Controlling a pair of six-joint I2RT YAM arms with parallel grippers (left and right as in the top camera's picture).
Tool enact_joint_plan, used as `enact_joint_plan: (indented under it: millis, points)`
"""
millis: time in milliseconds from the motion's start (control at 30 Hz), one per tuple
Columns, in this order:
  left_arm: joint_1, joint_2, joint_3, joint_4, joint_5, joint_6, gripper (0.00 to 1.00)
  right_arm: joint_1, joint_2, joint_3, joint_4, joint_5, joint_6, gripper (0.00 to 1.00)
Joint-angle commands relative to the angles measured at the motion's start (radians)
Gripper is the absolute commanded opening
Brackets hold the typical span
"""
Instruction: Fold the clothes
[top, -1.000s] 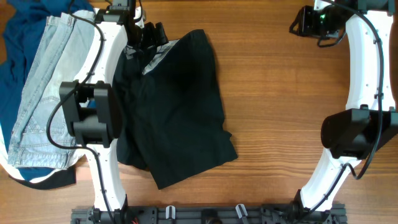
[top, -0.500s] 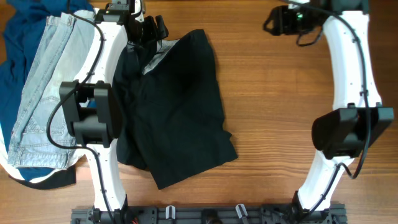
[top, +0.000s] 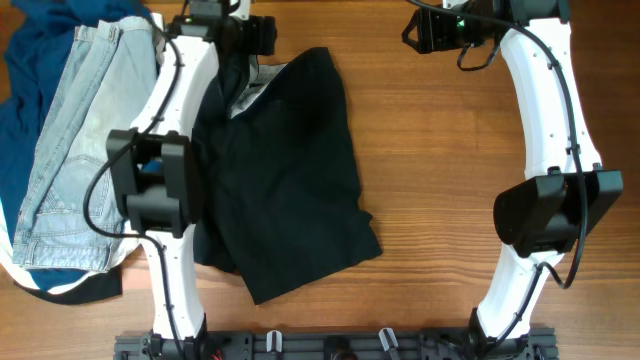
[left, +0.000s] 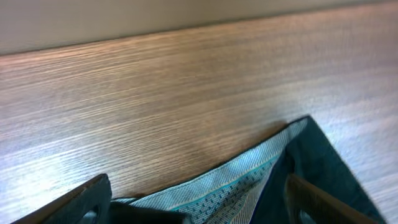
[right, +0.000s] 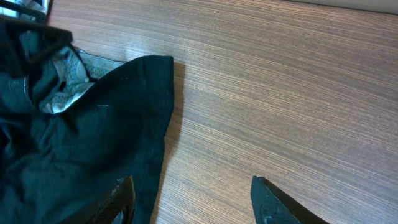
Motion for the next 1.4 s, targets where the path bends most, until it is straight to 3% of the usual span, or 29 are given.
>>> enact_joint_plan:
  millis: [0, 67, 233, 367, 533, 667, 867, 1100, 1133, 1367]
  points:
    - [-0.034, 0.059, 0.006, -0.014, -0.109, 0.151, 0.84, -0.002, -0.005, -0.005, 0.005, -0.016, -0.016, 0.61]
    - [-0.040, 0.059, 0.006, -0.017, -0.193, 0.182, 0.78, -0.002, -0.005, -0.005, 0.005, -0.016, -0.017, 0.62]
    - [-0.028, 0.055, 0.006, -0.002, -0.352, 0.225, 0.81, -0.002, -0.005, -0.005, 0.006, -0.016, -0.018, 0.62]
    - [-0.030, 0.018, 0.007, -0.012, -0.449, 0.116, 0.84, -0.002, -0.005, -0.005, 0.015, -0.016, -0.017, 0.63]
    - [-0.044, -0.070, 0.007, -0.153, -0.305, -0.008, 0.84, -0.001, -0.005, -0.005, 0.021, -0.017, -0.016, 0.63]
    - [-0.052, -0.051, 0.006, -0.254, -0.293, -0.196, 0.77, -0.001, -0.005, -0.005, 0.029, -0.024, -0.016, 0.63]
    - [-0.052, -0.001, 0.006, -0.224, -0.285, -0.251, 0.72, 0.000, -0.005, -0.005, 0.032, -0.024, -0.016, 0.63]
    - [-0.052, 0.061, 0.006, -0.049, -0.286, -0.297, 0.75, 0.001, -0.004, -0.005, 0.042, -0.024, -0.017, 0.63]
    - [-0.052, 0.063, 0.006, -0.039, -0.286, -0.300, 0.73, 0.001, -0.004, -0.005, 0.042, -0.024, -0.017, 0.63]
    - [-0.050, 0.065, 0.006, -0.037, -0.285, -0.307, 0.23, 0.001, -0.004, -0.005, 0.057, -0.024, -0.016, 0.63]
